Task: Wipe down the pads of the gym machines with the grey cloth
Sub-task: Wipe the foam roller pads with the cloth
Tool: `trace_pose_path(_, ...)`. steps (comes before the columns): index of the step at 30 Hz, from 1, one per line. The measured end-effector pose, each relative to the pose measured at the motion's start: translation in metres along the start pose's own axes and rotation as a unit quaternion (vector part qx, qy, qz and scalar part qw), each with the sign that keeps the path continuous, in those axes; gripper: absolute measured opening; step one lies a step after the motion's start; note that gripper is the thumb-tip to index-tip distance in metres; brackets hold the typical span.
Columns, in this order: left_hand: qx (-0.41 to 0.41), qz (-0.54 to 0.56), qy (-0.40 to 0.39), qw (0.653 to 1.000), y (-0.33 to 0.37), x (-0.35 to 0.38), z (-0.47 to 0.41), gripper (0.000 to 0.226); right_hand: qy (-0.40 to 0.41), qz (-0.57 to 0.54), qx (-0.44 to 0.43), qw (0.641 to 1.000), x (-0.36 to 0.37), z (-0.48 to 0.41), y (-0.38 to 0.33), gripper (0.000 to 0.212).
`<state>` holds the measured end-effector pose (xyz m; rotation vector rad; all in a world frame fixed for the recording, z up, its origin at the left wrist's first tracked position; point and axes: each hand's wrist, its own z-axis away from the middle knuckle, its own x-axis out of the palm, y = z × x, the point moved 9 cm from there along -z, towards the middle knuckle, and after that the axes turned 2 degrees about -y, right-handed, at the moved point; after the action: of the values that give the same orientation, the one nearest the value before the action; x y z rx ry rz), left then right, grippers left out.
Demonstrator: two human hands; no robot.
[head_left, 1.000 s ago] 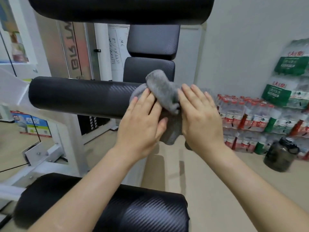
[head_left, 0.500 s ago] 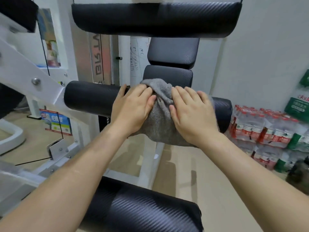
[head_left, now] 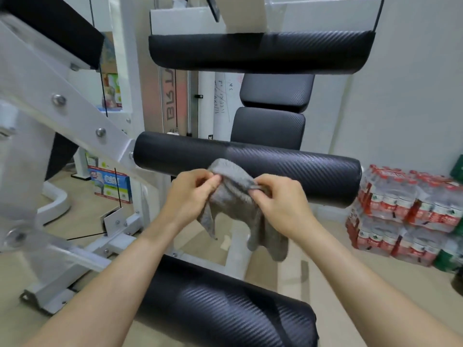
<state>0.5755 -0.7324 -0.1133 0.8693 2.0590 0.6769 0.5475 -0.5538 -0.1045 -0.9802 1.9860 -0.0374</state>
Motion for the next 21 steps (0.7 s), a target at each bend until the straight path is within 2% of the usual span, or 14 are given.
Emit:
trace_pose_path(1, -0.074, 0.105, -0.015, 0.992, -0.013, -0.002, 0.007, 0.027, -0.042, -0.105, 0.068, 0.991, 0.005, 0.003, 0.01, 0.027)
trace_pose_path(2, -0.15, 0.213, -0.026, 0.965, -0.023, -0.002, 0.014, 0.029, -0.087, -0.224, 0.14, 0.961, 0.012, 0.008, 0.018, 0.038)
trace_pose_path(3, -0.206, 0.305, -0.04, 0.929, -0.03, 0.0, 0.021, 0.029, -0.131, -0.332, 0.21, 0.91, 0.022, 0.015, 0.024, 0.045)
trace_pose_path(5, -0.255, 0.417, -0.07, 0.87, -0.032, 0.003, 0.03, 0.024, -0.206, -0.449, 0.295, 0.818, 0.034, 0.028, 0.027, 0.049)
trace_pose_path(7, -0.247, 0.477, -0.106, 0.837, -0.024, 0.003, 0.036, 0.016, -0.275, -0.483, 0.283, 0.782, 0.041, 0.037, 0.022, 0.039)
trace_pose_path(9, -0.204, 0.498, -0.163, 0.827, -0.008, 0.004, 0.037, 0.012, -0.293, -0.483, 0.235, 0.791, 0.04, 0.04, 0.023, 0.02)
trace_pose_path(10, -0.182, 0.491, -0.182, 0.832, -0.003, 0.004, 0.036, 0.014, -0.292, -0.464, 0.223, 0.806, 0.039, 0.042, 0.028, 0.023)
trace_pose_path(13, -0.152, 0.418, -0.17, 0.88, 0.002, 0.002, 0.027, 0.018, -0.271, -0.339, 0.187, 0.881, 0.024, 0.043, 0.039, 0.032)
trace_pose_path(15, -0.148, 0.364, -0.148, 0.908, 0.007, 0.0, 0.02, 0.014, -0.219, -0.235, 0.138, 0.937, 0.001, 0.035, 0.036, 0.021)
trace_pose_path(16, -0.152, 0.346, -0.14, 0.915, 0.011, 0.0, 0.017, 0.013, -0.195, -0.216, 0.124, 0.949, -0.011, 0.031, 0.034, 0.014)
trace_pose_path(18, -0.187, 0.323, -0.119, 0.92, 0.014, 0.001, 0.013, 0.019, -0.202, -0.24, 0.132, 0.94, -0.029, 0.028, 0.031, 0.01)
trace_pose_path(21, -0.281, 0.301, -0.112, 0.904, 0.017, 0.005, 0.014, 0.021, -0.266, -0.289, 0.162, 0.905, -0.05, 0.028, 0.029, 0.024)
